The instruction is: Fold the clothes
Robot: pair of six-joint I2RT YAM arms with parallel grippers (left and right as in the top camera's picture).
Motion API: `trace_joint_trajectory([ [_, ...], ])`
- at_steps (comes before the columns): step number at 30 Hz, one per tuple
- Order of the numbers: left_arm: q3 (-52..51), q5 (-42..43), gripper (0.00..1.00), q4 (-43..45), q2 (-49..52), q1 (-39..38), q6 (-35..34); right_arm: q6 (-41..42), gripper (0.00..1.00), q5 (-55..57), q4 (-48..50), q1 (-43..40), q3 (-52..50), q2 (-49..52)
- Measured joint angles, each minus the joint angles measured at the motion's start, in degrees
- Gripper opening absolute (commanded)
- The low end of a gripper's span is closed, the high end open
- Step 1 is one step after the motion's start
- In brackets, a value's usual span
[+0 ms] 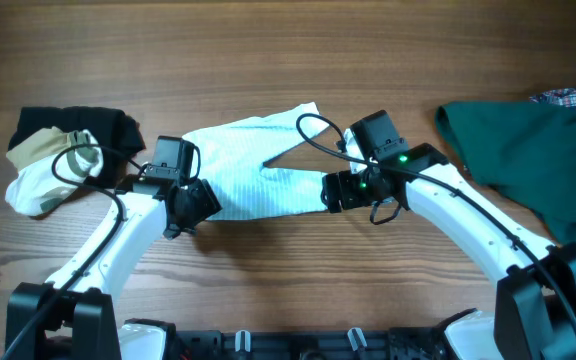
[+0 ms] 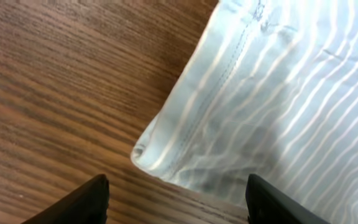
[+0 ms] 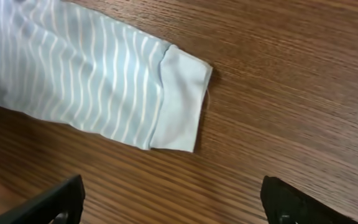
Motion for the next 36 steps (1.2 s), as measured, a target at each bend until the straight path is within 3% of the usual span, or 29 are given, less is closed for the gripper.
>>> trace_joint_trajectory([
  [8, 0.00, -0.17, 0.71, 0.13, 0.00, 0.00, 0.00, 1.92, 0.84, -1.60, 0.37, 0.00, -0.09, 9.68],
  [18, 0.00, -0.17, 0.68, 0.74, 0.00, 0.00, 0.00, 2.58, 0.82, -3.63, 3.19, -0.02, 0.04, 10.19],
  [20, 0.00, -0.17, 0.66, 1.55, 0.00, 0.00, 0.00, 2.62, 0.75, -3.87, 3.21, 0.00, 0.04, 10.19],
  [23, 0.00, -0.17, 0.61, 2.93, 0.28, 0.00, 0.00, 2.93, 0.50, -4.02, 3.39, 0.00, 0.00, 10.34],
  [26, 0.00, -0.17, 0.54, 3.89, 1.84, 0.00, 0.13, 3.13, 0.47, -4.83, 3.37, 0.00, 0.00, 10.54],
  [28, 0.00, -0.20, 0.53, 4.37, 3.67, 0.00, 0.24, 3.19, 0.47, -5.35, 3.30, 0.00, 0.00, 10.60],
  [32, 0.15, -0.20, 0.53, 4.63, 6.23, 0.00, 0.22, 3.50, 0.37, -6.05, 3.13, 0.00, 0.00, 10.62],
  [33, 0.20, -0.22, 0.53, 4.87, 6.32, 0.00, 0.22, 3.50, 0.31, -6.16, 3.13, 0.00, 0.00, 10.62],
  [34, 0.28, -0.22, 0.53, 4.90, 6.49, 0.00, 0.22, 3.82, 0.18, -6.23, 3.15, 0.00, 0.00, 10.62],
  [36, 0.44, -0.22, 0.53, 5.09, 6.67, 0.00, 0.22, 3.91, 0.08, -6.40, 3.34, 0.00, 0.00, 10.62],
])
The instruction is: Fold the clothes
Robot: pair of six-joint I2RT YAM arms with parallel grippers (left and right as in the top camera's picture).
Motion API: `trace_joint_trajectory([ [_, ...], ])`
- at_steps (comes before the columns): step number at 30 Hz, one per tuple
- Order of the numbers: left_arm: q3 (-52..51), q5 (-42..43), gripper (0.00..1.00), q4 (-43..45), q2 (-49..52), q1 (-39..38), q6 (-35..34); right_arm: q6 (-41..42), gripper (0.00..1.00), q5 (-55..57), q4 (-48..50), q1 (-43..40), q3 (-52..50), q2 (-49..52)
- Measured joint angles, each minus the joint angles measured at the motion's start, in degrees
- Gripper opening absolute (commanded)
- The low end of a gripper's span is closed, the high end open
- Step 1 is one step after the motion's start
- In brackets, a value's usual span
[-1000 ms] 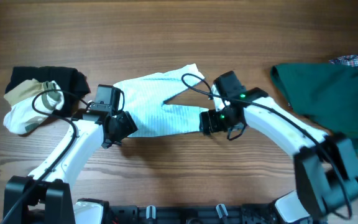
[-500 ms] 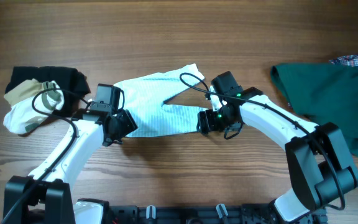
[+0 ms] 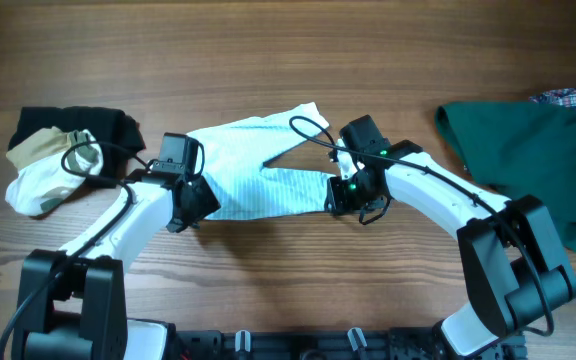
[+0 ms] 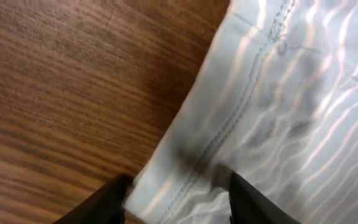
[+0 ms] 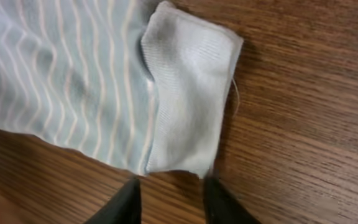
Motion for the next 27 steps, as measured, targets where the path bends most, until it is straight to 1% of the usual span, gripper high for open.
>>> trace_joint_trajectory([
  [2, 0.11, -0.15, 0.52, 0.22, 0.15, 0.00, 0.00, 0.22, 0.05, -0.04, 0.50, 0.00, -0.04, 0.00],
  [6, 0.17, -0.37, 0.48, 0.28, 0.22, 0.00, 0.26, -0.07, 0.05, -0.04, 2.36, 0.00, -0.11, 0.00],
  [7, 0.17, -0.44, 0.48, 0.33, 0.26, 0.00, 0.42, -0.07, 0.09, -0.04, 2.75, 0.00, -0.11, 0.00],
  [8, 0.17, -0.52, 0.49, 0.31, 0.28, 0.00, 0.63, -0.07, 0.20, -0.04, 3.02, 0.00, -0.11, 0.00],
  [9, 0.17, -0.57, 0.50, 0.24, 0.31, 0.00, 0.87, -0.20, 0.36, -0.02, 3.04, 0.00, -0.11, 0.00],
  [10, 0.20, -0.59, 0.52, 0.20, 0.31, 0.00, 1.16, -0.39, 0.47, -0.02, 2.82, 0.00, -0.11, 0.00],
  [12, 0.22, -0.55, 0.54, 0.22, 0.31, 0.00, 1.70, -1.31, 0.52, -0.02, 1.88, 0.00, -0.11, 0.00],
  [14, 0.28, -0.39, 0.55, 0.37, 0.33, 0.00, 1.81, -2.47, 0.54, 0.04, 1.22, 0.00, -0.11, 0.00],
  [15, 0.31, -0.35, 0.56, 0.39, 0.33, 0.00, 1.92, -3.32, 0.57, 0.26, 0.96, 0.00, -0.11, 0.00],
  [16, 0.31, -0.33, 0.56, 0.42, 0.33, 0.00, 1.92, -4.02, 0.64, 0.37, 0.72, 0.00, -0.11, 0.00],
  [18, 0.33, -0.33, 0.57, 0.46, 0.33, 0.00, 1.95, -5.38, 0.72, 0.52, 0.35, 0.00, -0.11, 0.00],
  [22, 0.33, -0.31, 0.57, 0.48, 0.33, 0.00, 1.95, -5.31, 0.72, 0.46, 0.90, 0.00, -0.37, -0.02],
  [24, 0.33, -0.26, 0.57, 0.48, 0.33, 0.00, 1.95, -4.70, 0.69, 0.44, 3.17, 0.00, -0.72, -0.02],
  [26, 0.33, -0.20, 0.57, 0.48, 0.33, 0.00, 1.95, -4.02, 0.60, 0.46, 3.98, 0.00, -0.81, 0.04],
  [27, 0.33, -0.17, 0.57, 0.48, 0.33, 0.00, 1.95, -3.72, 0.52, 0.48, 4.33, -0.02, -0.85, 0.24],
])
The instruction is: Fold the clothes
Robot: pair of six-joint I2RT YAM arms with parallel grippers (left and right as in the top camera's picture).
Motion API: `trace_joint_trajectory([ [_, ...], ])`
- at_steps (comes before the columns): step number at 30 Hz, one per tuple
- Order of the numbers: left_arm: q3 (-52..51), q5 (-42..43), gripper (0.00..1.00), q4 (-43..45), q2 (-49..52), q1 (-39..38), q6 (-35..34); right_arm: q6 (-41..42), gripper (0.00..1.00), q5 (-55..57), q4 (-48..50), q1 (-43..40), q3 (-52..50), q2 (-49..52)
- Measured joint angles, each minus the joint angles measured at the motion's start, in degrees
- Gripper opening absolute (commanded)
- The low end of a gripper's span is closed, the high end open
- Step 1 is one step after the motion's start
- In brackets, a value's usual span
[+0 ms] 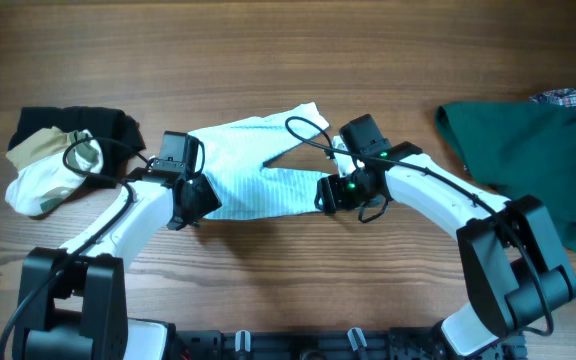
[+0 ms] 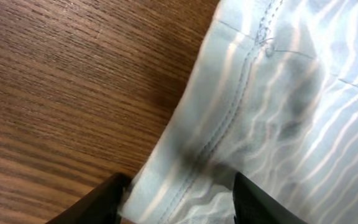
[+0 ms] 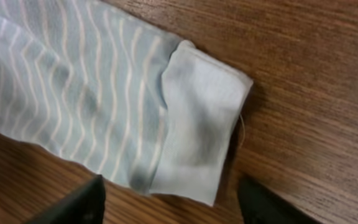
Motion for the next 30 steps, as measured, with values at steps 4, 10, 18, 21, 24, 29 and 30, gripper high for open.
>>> trace_joint_trajectory([
  [4, 0.00, 0.02, 0.57, 0.04, 0.00, 0.00, 0.00, 0.13, 0.40, -0.44, 0.59, -0.28, 0.20, 1.01],
  [10, 0.02, 0.02, 0.57, 0.04, 0.00, 0.00, 0.00, -1.01, 0.28, -2.01, -0.50, -0.48, 0.22, 1.33],
  [18, 0.02, 0.02, 0.54, 0.04, 0.00, 0.00, 0.00, -1.49, 0.04, -3.23, -0.63, -0.48, -0.17, 2.16],
  [21, 0.04, -0.07, 0.39, 0.00, 0.04, 0.00, 0.46, -1.49, 0.04, -3.21, -0.42, -0.46, -0.26, 1.97],
  [24, 0.04, -0.42, 0.26, 0.17, 0.28, 0.00, 0.63, -1.49, 0.04, -2.93, -0.31, -0.46, -0.61, 1.05],
  [29, 0.02, 0.15, 0.11, 0.04, 0.31, 0.07, 1.20, -1.51, 0.04, -2.78, -2.01, -0.46, -0.76, -4.61],
  [30, 0.02, 0.33, 0.09, -0.11, 0.31, 0.07, 1.11, -1.51, 0.04, -2.56, -2.36, -0.46, -0.76, -5.57],
])
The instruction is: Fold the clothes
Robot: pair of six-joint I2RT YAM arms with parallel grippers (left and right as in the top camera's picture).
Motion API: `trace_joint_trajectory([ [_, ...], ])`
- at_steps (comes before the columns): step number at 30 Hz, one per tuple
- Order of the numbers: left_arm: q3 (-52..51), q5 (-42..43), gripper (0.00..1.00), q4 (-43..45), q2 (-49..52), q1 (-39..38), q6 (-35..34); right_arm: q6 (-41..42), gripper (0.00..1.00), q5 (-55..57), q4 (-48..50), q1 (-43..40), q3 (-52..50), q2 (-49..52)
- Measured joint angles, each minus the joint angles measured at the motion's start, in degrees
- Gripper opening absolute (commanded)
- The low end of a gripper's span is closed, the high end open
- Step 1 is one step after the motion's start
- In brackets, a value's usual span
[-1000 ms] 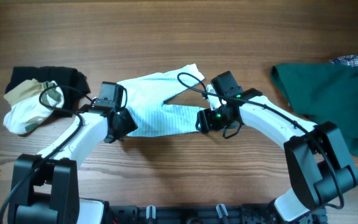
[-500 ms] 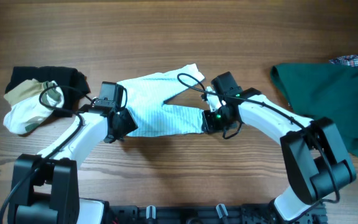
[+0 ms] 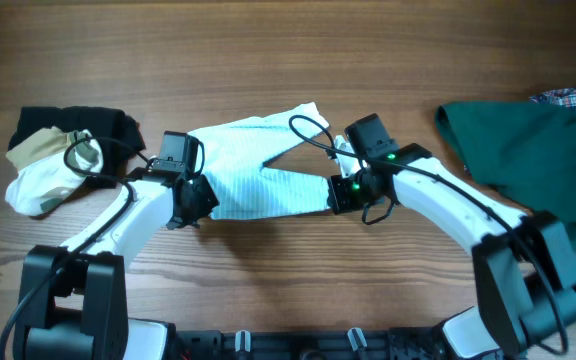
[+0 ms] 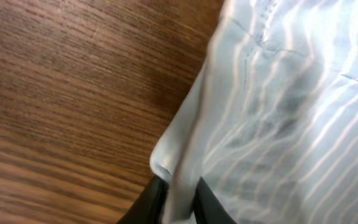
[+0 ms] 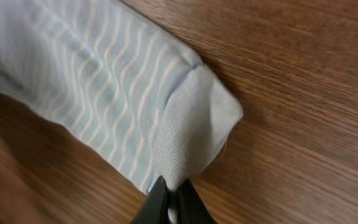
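Note:
A light blue striped shirt lies on the wooden table between the arms. My left gripper is shut on its lower left hem corner, the cloth pinched between the two dark fingers. My right gripper is shut on the white ribbed cuff at the shirt's right end, which bulges up from the wood. The striped sleeve runs away from the cuff in the right wrist view.
A dark green garment with a plaid piece behind it lies at the right. A heap of black, tan and white clothes sits at the left.
Both grippers were open around the cloth edges and are now shut on them: the left on the hem corner, the right on the white cuff, which now puckers upward.
Both grippers hovered open near the shirt's left hem corner and right cuff. Then they sat lower and closer, jaws straddling the cloth, the right narrow and then wide open again. Now each pinches its edge of the shirt.

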Motion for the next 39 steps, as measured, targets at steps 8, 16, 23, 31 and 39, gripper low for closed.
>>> trace_joint_trajectory([
  [8, -0.15, 0.90, 0.04, -5.03, -2.84, 0.00, 1.11, 0.00, 0.04, 2.25, -4.57, 0.13, 0.00, -1.70],
  [16, -0.13, 4.42, 0.04, -14.73, -14.78, 0.00, 2.99, 0.63, 0.04, 2.60, -10.19, 0.15, 0.00, -6.36],
  [23, -0.13, 5.57, 0.04, -16.85, -23.43, 0.00, 3.43, 1.07, 0.04, 0.92, -11.45, 0.15, 0.02, -12.52],
  [31, -0.09, 5.77, 0.06, -12.46, -24.06, 0.00, 3.45, 2.95, 0.06, -3.41, -11.41, 0.15, 2.62, -12.74],
  [39, -0.02, 6.19, 0.14, -19.21, -24.06, 0.00, 3.85, 5.20, 0.06, -4.17, -11.45, 0.15, 8.48, -10.01],
])
